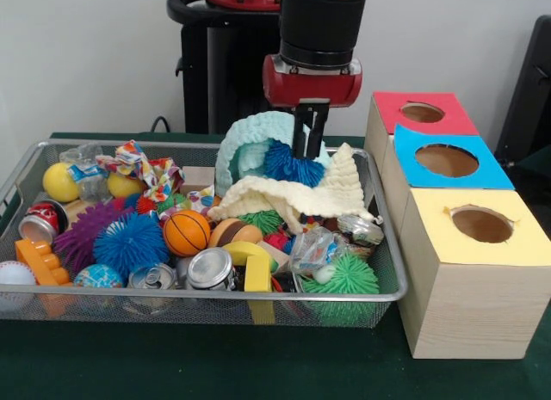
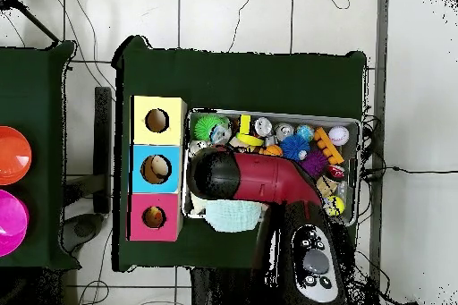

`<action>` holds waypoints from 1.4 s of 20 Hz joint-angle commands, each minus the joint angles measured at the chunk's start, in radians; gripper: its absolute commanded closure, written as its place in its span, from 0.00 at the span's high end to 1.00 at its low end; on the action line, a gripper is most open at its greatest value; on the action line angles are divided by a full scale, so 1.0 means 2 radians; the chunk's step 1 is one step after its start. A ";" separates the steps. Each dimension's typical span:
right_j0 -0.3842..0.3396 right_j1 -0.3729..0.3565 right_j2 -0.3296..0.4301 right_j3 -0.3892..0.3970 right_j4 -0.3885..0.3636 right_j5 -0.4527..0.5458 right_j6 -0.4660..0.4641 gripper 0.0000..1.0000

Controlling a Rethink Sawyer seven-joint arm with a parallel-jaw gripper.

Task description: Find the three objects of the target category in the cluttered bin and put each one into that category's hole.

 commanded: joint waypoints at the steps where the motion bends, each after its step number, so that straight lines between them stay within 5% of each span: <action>1: -0.003 0.012 0.007 0.050 0.022 -0.042 0.121 0.00; 28: 0.043 0.079 -0.018 0.043 0.061 -0.118 0.147 0.00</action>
